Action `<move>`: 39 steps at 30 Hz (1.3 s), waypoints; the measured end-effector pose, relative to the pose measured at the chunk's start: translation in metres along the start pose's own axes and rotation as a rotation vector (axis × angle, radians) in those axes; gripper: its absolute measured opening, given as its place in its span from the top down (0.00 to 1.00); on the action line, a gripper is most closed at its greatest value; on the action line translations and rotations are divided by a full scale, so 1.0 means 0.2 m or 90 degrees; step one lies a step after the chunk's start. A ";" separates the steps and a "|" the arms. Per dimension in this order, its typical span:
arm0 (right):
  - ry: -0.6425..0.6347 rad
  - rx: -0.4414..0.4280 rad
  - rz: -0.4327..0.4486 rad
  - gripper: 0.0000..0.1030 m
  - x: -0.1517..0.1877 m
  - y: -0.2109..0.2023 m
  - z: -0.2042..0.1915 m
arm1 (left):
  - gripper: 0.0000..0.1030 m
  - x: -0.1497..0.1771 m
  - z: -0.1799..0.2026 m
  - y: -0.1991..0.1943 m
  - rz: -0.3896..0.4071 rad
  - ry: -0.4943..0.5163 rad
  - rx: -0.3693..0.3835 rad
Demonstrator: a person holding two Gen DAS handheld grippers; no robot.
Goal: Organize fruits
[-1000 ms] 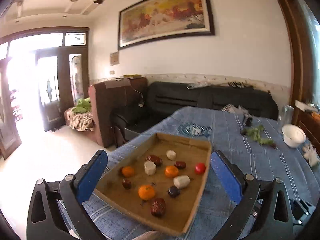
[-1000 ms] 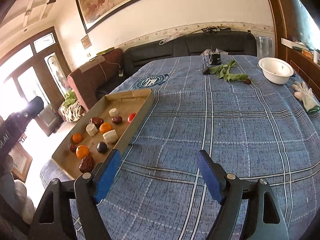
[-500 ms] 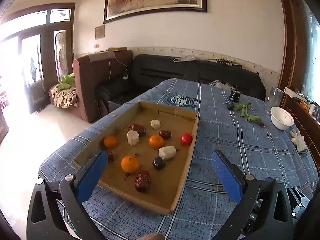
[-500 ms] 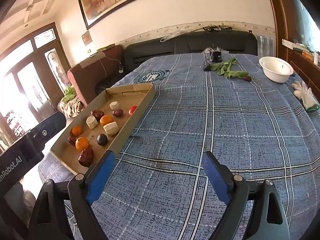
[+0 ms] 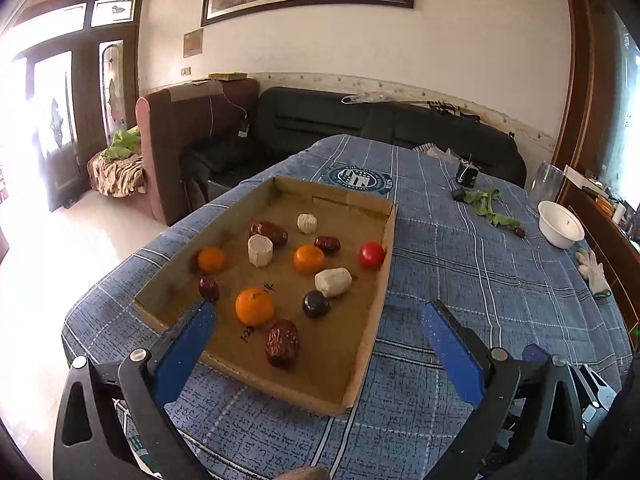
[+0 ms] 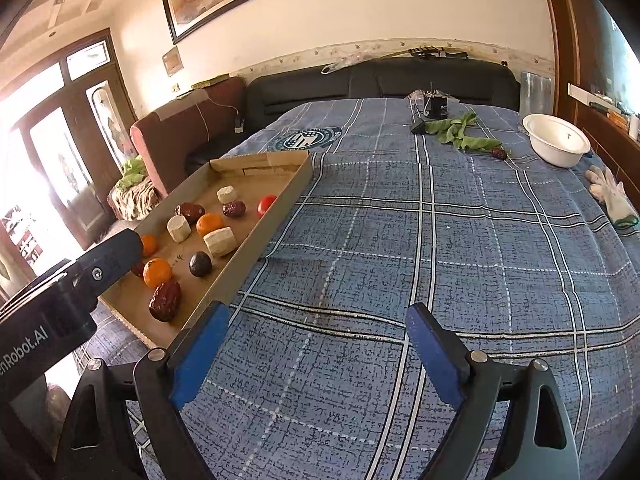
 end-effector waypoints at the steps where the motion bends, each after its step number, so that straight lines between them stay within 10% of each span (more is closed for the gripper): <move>1: -0.001 0.000 -0.001 0.09 0.00 0.00 0.00 | 0.00 0.00 0.00 0.00 -0.001 0.001 0.000; 39: -0.026 -0.001 -0.012 0.08 0.02 0.03 -0.04 | 0.00 0.07 -0.02 0.03 -0.048 -0.022 0.044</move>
Point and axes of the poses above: each gripper's, at about its wrist camera, not at the fingertips, and y roughly the way its jaws point, z to its right, x to its underside, the point moved 8 cm from there along y, roughly the way its jaws point, and after that the axes turned 3 degrees about z, right-handed, at the moved point
